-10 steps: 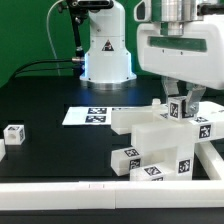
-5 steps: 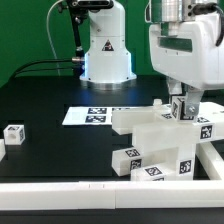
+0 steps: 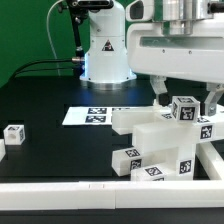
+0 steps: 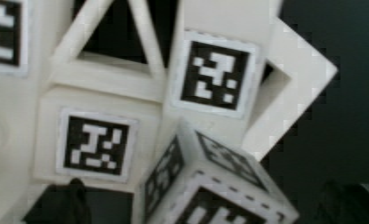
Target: Assemble chair
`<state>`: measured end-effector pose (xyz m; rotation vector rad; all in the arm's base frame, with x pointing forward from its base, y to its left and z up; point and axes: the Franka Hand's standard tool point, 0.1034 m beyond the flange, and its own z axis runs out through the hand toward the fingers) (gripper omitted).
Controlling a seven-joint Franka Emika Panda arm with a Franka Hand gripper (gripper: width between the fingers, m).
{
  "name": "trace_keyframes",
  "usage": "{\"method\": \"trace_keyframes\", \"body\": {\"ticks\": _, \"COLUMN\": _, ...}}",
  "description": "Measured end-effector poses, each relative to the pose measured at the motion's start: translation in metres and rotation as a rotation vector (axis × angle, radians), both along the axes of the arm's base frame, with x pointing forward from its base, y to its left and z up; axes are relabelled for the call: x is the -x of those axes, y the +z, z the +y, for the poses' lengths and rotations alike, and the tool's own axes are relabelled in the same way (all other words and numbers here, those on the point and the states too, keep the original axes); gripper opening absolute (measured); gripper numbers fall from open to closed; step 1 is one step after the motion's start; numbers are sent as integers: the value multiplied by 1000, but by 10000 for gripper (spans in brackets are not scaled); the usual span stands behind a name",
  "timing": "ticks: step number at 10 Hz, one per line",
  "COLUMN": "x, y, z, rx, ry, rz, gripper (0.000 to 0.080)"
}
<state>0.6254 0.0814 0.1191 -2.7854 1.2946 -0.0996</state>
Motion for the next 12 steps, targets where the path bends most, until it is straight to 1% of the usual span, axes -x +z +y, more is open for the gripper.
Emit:
{"method": "trace_keyframes", "body": {"ticks": 2, "x": 0, "y": 0, "z": -1, "rx": 12, "ry": 115, "rz": -3, "gripper": 649}}
{"method": "trace_keyframes", "body": {"ticks": 3, "x": 1, "y": 0, "z": -2, "rx": 25, "ry": 219, "rz": -2, "gripper": 649}}
{"method": "trace_keyframes", "body": {"ticks": 5, "x": 2, "y": 0, "z": 0, "rx": 79, "ry": 609, "rz": 10, "gripper": 649}}
{"method": "trace_keyframes", "body": {"ticks": 6, "x": 1, "y": -1, "z": 2, "rx": 90, "ry": 658, "rz": -1, "gripper": 649}}
{"method": "trace_keyframes", "body": {"ticks": 8, "x": 1, "y": -1, "z": 1, "rx": 88, "ry": 619, "rz": 0, "gripper": 649}}
{"method": "trace_keyframes", "body": {"ticks": 9, "x": 1, "y": -1, "z": 1, "rx": 81, "ry": 548, "rz": 1, "gripper": 535}}
{"method": "trace_keyframes", "body": {"ticks": 10, "x": 1, "y": -1, "z": 1, "rx": 73, "ry": 446, "rz": 2, "gripper": 334}}
{"method": "trace_keyframes", "body": {"ticks": 11, "x": 1, "y": -1, "z": 1, "rx": 67, "ry": 378, "rz": 4, "gripper": 281}}
{"method": "trace_keyframes", "body": {"ticks": 12, "x": 1, "y": -1, "z": 2, "rx": 61, "ry": 309, "rz": 5, "gripper": 281}}
